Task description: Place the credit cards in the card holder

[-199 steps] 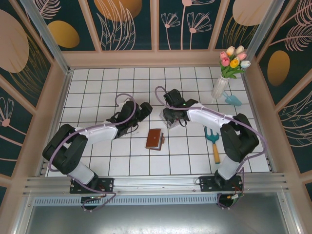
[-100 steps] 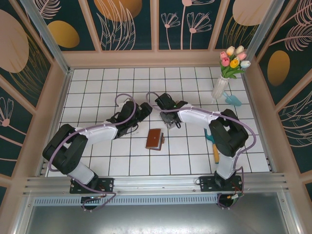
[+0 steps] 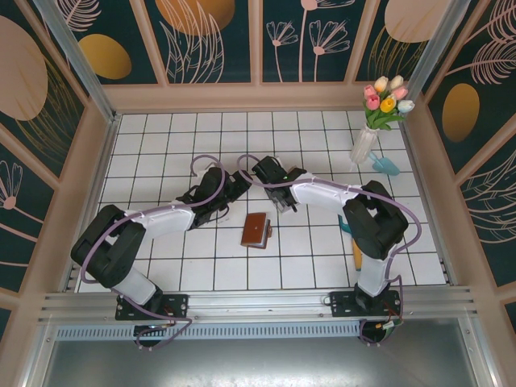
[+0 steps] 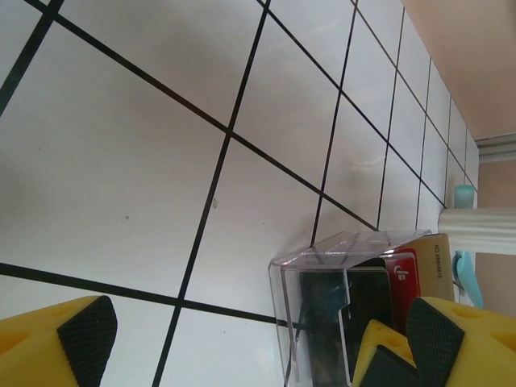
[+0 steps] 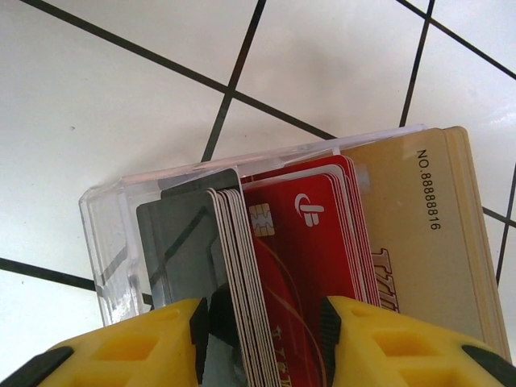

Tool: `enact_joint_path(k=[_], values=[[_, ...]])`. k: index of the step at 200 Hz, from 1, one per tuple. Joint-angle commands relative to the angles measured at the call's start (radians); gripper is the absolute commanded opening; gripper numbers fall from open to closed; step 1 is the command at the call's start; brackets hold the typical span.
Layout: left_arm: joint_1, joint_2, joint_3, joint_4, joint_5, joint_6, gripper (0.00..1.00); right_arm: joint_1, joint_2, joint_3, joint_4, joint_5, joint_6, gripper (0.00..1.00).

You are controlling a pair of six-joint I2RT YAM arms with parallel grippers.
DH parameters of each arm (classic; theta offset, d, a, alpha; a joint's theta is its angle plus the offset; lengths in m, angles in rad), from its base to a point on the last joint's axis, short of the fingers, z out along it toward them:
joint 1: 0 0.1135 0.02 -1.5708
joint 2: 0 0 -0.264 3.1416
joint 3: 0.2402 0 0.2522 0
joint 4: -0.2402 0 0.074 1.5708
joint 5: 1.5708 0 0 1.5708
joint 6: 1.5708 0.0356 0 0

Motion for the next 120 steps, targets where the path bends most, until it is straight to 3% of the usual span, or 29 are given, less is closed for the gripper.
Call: enact_joint_path(k=[1,18,65,120], values=[[0.004,0.021,0.020,-0.019,0.011,0.004,0.94,0.000,-0.021,0.022,-0.031,0.053,-0.019,0.41],[0.004,0.025,0.020,-0.017,0.013,0.001,0.94,0.000,-0.022,0.023,-0.033,0.052,-0.020,0.35],[0.005,0.031,0.023,-0.018,0.017,0.004,0.95,0.001,-0.029,0.026,-0.037,0.051,-0.022,0.32],[0.004,0.038,0.027,-0.017,0.026,0.007,0.95,0.000,-0.045,0.026,-0.041,0.063,-0.027,0.22]])
